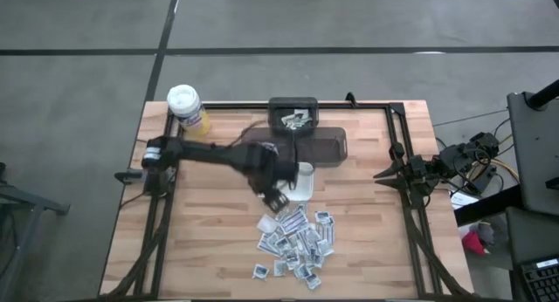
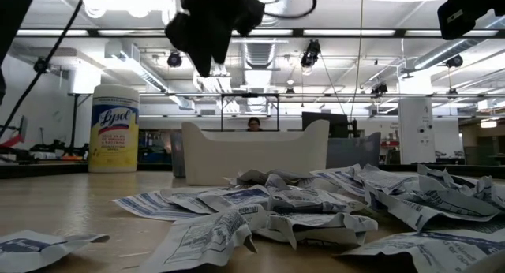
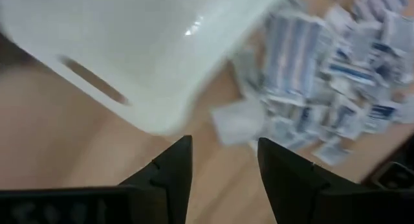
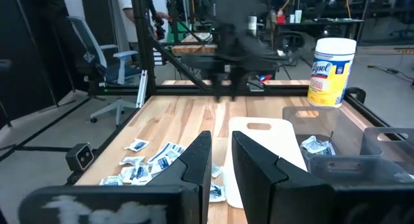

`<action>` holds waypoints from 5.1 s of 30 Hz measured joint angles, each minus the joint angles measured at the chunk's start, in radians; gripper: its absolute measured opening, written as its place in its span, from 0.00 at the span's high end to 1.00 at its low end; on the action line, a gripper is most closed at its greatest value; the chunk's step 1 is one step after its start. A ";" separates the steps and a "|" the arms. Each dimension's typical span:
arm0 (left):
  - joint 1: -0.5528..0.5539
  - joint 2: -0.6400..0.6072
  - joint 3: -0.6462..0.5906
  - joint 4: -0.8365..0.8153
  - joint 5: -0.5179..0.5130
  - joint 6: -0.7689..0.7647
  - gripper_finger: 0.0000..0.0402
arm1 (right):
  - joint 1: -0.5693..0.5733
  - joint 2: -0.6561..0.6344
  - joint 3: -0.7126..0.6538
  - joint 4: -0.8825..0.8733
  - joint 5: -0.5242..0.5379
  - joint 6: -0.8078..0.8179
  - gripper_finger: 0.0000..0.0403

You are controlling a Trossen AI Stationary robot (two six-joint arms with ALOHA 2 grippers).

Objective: Pick & Place First Aid Supplies
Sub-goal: Put the alcohol pad into the left black bin

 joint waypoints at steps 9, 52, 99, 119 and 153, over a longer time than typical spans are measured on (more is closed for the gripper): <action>-0.245 0.002 -0.006 0.240 -0.134 -0.397 0.58 | 0.000 0.000 0.000 0.000 0.000 0.001 0.85; -0.496 0.314 -0.007 0.365 -0.144 0.089 0.58 | 0.000 0.000 0.000 -0.001 0.000 0.000 0.85; -0.499 0.370 0.060 0.219 -0.059 0.031 1.00 | 0.000 0.000 0.000 -0.001 0.000 0.000 0.85; -0.470 0.143 0.176 0.204 -0.769 -0.103 1.00 | 0.000 0.000 0.000 -0.001 0.000 0.001 0.85; 0.411 0.065 -0.005 0.214 -0.377 1.048 1.00 | 0.000 0.000 0.000 -0.001 0.000 0.000 0.85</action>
